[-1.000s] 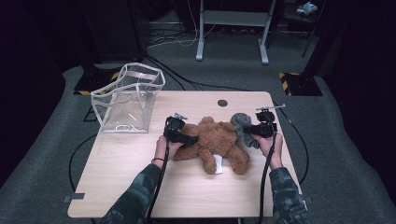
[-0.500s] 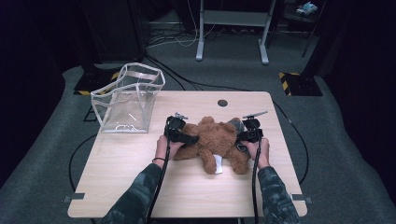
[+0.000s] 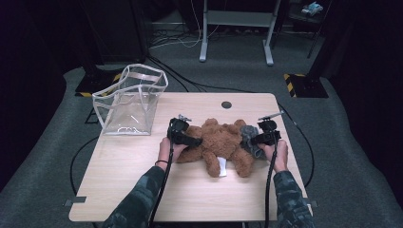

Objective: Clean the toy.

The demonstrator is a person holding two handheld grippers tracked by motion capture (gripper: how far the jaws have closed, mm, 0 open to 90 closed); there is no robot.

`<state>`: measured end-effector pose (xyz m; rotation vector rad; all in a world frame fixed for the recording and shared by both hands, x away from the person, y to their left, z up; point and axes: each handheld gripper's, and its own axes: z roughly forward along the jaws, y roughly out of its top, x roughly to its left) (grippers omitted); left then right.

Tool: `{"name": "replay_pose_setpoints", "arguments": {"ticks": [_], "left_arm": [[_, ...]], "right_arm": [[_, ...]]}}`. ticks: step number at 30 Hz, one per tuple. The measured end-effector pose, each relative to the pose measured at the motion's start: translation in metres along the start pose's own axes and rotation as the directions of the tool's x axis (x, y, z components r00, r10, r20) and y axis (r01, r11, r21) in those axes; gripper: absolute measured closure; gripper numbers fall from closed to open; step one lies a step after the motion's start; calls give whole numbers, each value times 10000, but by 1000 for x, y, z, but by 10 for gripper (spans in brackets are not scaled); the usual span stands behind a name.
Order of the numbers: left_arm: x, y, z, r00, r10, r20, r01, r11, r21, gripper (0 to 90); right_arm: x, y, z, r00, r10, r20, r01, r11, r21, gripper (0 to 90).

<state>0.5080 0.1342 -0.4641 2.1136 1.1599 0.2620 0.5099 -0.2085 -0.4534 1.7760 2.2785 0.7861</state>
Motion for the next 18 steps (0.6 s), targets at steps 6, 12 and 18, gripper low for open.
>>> {"name": "replay_pose_setpoints", "arguments": {"ticks": [6,12,18], "left_arm": [[-1,0,1,10000,-28,-79,28,10000,-19,51],[-2,0,0,9999,29,-135,-29,10000,25,51],[-2,-2,1,9999,53,-157,-54,10000,-65,51]], "right_arm": [[25,2,-22,9942,-498,-953,441,9972,-610,775],[41,-19,0,9945,-996,-312,1004,9946,255,774],[27,-46,-7,9885,-1506,158,1474,9810,1259,773]]}}
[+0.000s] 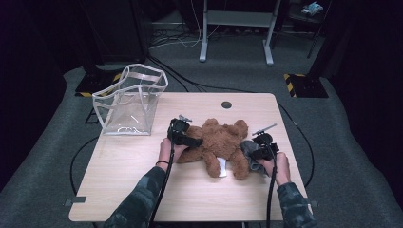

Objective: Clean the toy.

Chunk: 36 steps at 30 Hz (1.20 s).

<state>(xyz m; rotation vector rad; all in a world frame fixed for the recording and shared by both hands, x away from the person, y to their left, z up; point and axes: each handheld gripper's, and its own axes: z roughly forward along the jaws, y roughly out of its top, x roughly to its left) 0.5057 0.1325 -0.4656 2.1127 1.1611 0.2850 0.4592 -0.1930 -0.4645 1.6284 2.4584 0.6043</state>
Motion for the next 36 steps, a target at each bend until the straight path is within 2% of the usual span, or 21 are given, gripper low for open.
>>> {"name": "replay_pose_setpoints", "arguments": {"ticks": [2,5,9,10,13,14,15,16,20,23,25,27,29,31,32,33,35,36], "left_arm": [[0,0,0,10000,-40,-21,40,10000,-35,52],[-1,0,0,10000,-24,-55,23,10000,-19,51],[-2,0,0,9999,-40,-112,40,10000,19,51],[-2,0,0,9999,-28,-136,28,10000,28,51],[-3,0,1,9998,-44,-183,44,10000,7,51],[-3,0,1,9998,-37,-208,36,10000,-33,52],[-3,0,1,9998,-29,-209,28,10000,-31,51],[-3,-1,1,9998,-43,-207,43,10000,-40,52],[-5,0,0,9996,-88,-282,88,10000,16,52],[-5,0,1,9995,-75,-320,75,10000,1,52],[-5,0,1,9995,-116,-302,116,9999,-3,52],[-5,0,1,9995,-118,-297,119,9999,7,52],[-5,0,1,9995,-115,-296,116,9999,11,52],[-5,0,1,9994,-151,-303,151,9999,5,52],[-5,0,1,9994,-139,-302,140,9999,19,52],[-4,0,1,9995,-156,-287,156,9999,26,52],[-3,0,1,9994,-240,-242,240,9997,12,52],[-3,0,1,9994,-250,-237,250,9997,14,52]], "right_arm": [[-5,-7,-5,9998,205,45,-205,9998,-9,770],[-11,-10,-15,9984,539,-194,-552,9954,-781,761],[0,1,-27,9972,558,-492,-647,9768,-2039,759],[4,4,-26,9975,481,-516,-580,9755,-2124,759],[14,6,-17,9987,260,-439,-340,9805,-1935,760],[17,4,-15,9995,90,-299,-142,9833,-1813,760],[19,-1,-12,9999,-142,37,147,9858,-1674,761],[20,-4,-12,9998,-180,14,180,9869,-1604,760],[10,-25,-15,10000,-59,-15,57,9911,-1330,762],[4,-41,-15,9997,-128,214,149,9951,-978,762],[0,-46,-18,9999,1,147,16,9940,-1096,761],[0,-44,-26,9997,257,11,-252,9875,-1559,761],[5,-34,-35,9997,231,-87,-245,9772,-2110,761],[17,-21,-41,9998,96,-183,-140,9654,-2604,759],[24,-14,-41,9997,-73,-213,13,9638,-2665,757],[32,-7,-38,9997,-246,-40,227,9651,-2610,756],[38,-1,-29,9982,-575,184,602,9705,-2335,754],[40,-1,-23,9979,-589,267,634,9729,-2223,754]]}}
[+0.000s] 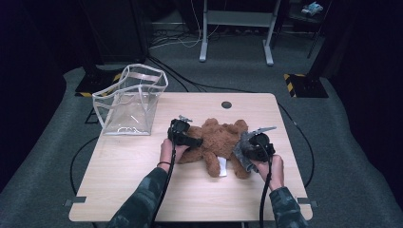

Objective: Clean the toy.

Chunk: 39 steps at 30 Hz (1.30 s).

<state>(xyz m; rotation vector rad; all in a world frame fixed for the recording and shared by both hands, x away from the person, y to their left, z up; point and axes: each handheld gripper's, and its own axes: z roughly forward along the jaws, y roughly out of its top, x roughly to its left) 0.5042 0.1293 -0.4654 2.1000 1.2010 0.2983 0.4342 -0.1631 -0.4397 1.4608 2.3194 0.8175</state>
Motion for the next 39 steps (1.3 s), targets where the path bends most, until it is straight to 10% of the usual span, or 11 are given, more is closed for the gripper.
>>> {"name": "replay_pose_setpoints", "arguments": {"ticks": [11,23,29,39], "left_arm": [[1,1,0,10000,-9,71,8,10000,70,51],[3,3,1,9998,-128,166,126,9999,119,51],[4,4,2,9997,-145,188,141,9997,199,51],[3,5,1,9997,-141,186,137,9997,207,51]], "right_arm": [[-23,-45,-2,9981,558,261,-575,9960,685,759],[15,-2,-23,9986,-519,138,534,9866,-1543,761],[24,-1,10,9984,-569,24,569,9922,-1106,763],[12,-25,3,9975,-703,-74,702,9975,-114,768]]}}
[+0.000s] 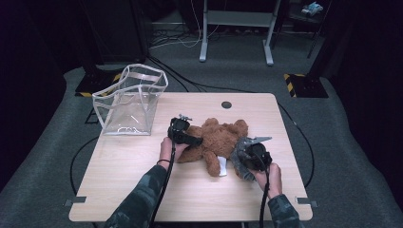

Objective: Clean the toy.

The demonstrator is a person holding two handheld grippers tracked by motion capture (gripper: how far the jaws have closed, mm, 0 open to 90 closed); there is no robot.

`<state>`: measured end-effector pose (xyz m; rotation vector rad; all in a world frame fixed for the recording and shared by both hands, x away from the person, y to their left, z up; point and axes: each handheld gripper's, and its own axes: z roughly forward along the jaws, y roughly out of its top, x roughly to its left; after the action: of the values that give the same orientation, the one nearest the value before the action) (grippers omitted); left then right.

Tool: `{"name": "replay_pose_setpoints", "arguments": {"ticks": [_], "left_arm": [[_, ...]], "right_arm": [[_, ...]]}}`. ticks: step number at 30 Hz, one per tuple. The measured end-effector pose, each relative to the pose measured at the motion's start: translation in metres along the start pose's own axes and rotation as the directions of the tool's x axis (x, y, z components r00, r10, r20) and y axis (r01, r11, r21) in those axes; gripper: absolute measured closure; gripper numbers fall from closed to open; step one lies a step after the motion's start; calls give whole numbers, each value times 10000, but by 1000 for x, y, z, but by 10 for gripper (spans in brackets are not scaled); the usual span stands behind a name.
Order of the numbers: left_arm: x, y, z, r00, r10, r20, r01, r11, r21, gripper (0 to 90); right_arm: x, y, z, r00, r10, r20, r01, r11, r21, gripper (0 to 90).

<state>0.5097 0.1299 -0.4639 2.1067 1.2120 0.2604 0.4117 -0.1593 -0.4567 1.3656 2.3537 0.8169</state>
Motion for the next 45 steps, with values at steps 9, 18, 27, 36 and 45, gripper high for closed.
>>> {"name": "replay_pose_setpoints", "arguments": {"ticks": [9,18,27,36,45], "left_arm": [[0,0,0,10000,-28,4,28,10000,-37,51],[2,0,1,9999,-77,100,78,9999,-72,51],[1,-1,1,9999,-117,88,118,9998,-138,51],[1,-1,1,10000,-68,49,68,9999,-124,51],[3,-1,0,9999,-18,158,20,9999,-122,51]], "right_arm": [[-8,3,-25,9996,254,82,-249,9976,-643,765],[9,16,8,9990,-284,345,289,9995,-161,771],[-6,-4,-18,9979,391,515,-365,9980,-511,772],[37,27,9,9967,-790,166,795,9964,-301,774],[25,-13,25,9979,-627,154,617,9963,593,780]]}}
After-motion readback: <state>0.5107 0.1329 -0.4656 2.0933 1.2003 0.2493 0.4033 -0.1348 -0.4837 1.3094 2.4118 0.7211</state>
